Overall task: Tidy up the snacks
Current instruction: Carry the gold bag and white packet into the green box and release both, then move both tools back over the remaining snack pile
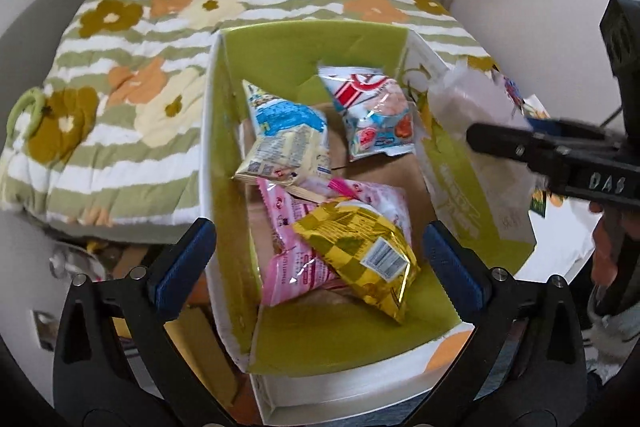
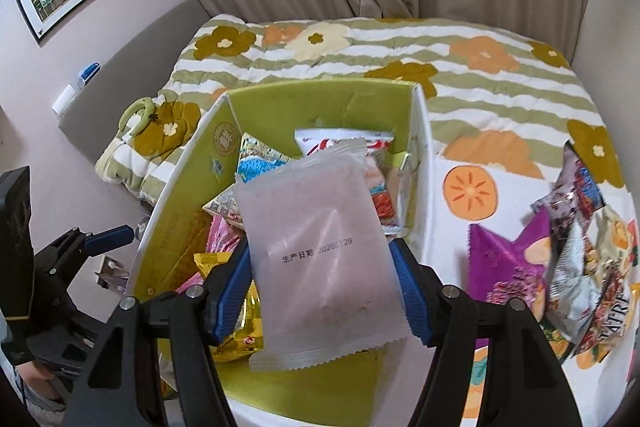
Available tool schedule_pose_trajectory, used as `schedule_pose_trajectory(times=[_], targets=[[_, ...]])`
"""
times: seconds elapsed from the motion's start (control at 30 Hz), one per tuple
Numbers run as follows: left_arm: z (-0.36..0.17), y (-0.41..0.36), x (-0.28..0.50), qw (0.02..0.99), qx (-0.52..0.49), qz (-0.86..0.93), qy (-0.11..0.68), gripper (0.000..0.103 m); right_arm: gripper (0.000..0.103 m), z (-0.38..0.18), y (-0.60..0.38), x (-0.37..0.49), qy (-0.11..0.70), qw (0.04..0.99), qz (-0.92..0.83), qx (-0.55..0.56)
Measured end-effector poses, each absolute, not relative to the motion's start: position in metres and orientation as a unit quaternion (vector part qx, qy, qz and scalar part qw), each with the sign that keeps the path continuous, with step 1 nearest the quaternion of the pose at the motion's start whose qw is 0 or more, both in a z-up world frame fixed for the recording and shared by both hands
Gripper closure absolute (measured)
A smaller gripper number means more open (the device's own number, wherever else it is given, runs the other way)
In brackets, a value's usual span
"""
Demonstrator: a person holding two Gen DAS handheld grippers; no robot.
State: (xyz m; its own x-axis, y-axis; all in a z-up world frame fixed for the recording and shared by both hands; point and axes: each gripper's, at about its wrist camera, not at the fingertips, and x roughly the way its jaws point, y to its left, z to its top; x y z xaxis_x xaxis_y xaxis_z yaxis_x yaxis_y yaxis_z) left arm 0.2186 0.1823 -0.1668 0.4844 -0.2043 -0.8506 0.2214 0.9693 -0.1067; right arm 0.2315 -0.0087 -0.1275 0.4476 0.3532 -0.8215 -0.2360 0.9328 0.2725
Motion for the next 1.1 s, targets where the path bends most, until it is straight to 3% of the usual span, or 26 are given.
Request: schedule_pose_trajectory(times=[0.57,1.1], targets=[[-0.173,0.187,0.22,0.862,-0.015,-0.087,0.5,0.001,0.033,-0.153,-0.01,0.233,0.518,0.835,0.165,0.09],[-0.128,0.19,0.19,0.888,0.003,-0.07,0.455,0.001,0.033,-0.107,-0.003,0.202,0.465,0.868,0.156,0.073]])
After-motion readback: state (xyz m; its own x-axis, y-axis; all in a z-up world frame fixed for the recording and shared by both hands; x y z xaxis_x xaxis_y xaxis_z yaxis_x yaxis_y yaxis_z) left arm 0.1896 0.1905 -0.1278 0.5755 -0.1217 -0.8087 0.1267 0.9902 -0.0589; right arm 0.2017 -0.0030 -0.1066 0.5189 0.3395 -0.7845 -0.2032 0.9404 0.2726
